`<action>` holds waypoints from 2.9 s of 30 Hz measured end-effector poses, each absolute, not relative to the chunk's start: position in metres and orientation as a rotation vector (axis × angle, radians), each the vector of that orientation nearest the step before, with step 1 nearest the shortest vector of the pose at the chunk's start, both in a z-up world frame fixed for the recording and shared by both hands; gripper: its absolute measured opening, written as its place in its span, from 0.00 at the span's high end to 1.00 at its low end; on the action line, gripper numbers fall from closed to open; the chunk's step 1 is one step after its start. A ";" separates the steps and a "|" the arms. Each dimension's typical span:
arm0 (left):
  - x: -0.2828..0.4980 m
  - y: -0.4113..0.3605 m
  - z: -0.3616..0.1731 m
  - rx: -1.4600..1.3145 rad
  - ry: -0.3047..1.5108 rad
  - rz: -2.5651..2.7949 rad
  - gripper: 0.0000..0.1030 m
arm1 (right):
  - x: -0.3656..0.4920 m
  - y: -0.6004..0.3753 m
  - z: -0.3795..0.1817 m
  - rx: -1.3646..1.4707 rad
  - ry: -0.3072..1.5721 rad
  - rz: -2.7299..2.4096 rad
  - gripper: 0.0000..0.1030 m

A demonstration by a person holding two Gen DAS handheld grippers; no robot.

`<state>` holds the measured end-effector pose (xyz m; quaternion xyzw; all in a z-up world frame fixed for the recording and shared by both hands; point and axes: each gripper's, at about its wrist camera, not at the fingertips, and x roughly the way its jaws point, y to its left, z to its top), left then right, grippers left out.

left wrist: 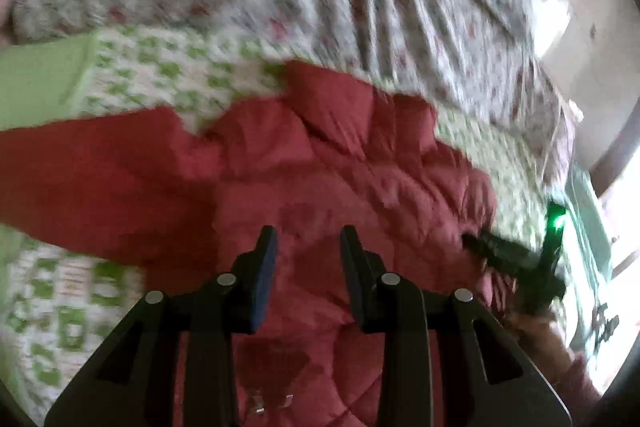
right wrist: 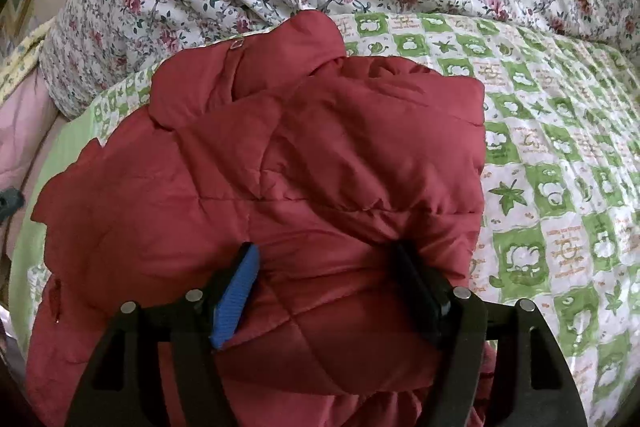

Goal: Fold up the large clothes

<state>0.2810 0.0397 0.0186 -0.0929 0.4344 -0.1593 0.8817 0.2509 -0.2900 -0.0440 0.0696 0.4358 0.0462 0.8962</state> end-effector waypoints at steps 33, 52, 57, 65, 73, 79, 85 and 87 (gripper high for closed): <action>0.290 0.047 -0.034 -0.258 1.012 -0.341 0.65 | 0.232 -0.260 -0.021 0.124 0.912 0.148 0.26; 0.270 0.149 -0.027 -0.472 0.928 -0.200 0.34 | 0.181 -0.235 0.004 0.173 0.885 0.262 0.26; 0.267 0.183 -0.035 -0.524 0.920 -0.145 0.34 | 0.170 -0.229 0.004 0.157 0.892 0.275 0.25; 0.274 0.252 -0.043 -0.594 0.898 0.008 0.34 | 0.152 -0.223 0.012 0.160 0.883 0.316 0.25; 0.283 0.339 -0.062 -0.819 0.854 0.090 0.34 | 0.138 -0.225 0.016 0.185 0.873 0.314 0.24; 0.299 0.375 -0.072 -0.882 0.836 0.136 0.34 | 0.133 -0.220 0.011 0.190 0.896 0.320 0.24; 0.316 0.397 -0.078 -0.897 0.811 0.192 0.34 | 0.128 -0.214 0.005 0.175 0.922 0.327 0.24; 0.320 0.401 -0.079 -0.887 0.805 0.206 0.34 | 0.127 -0.214 0.004 0.174 0.926 0.324 0.24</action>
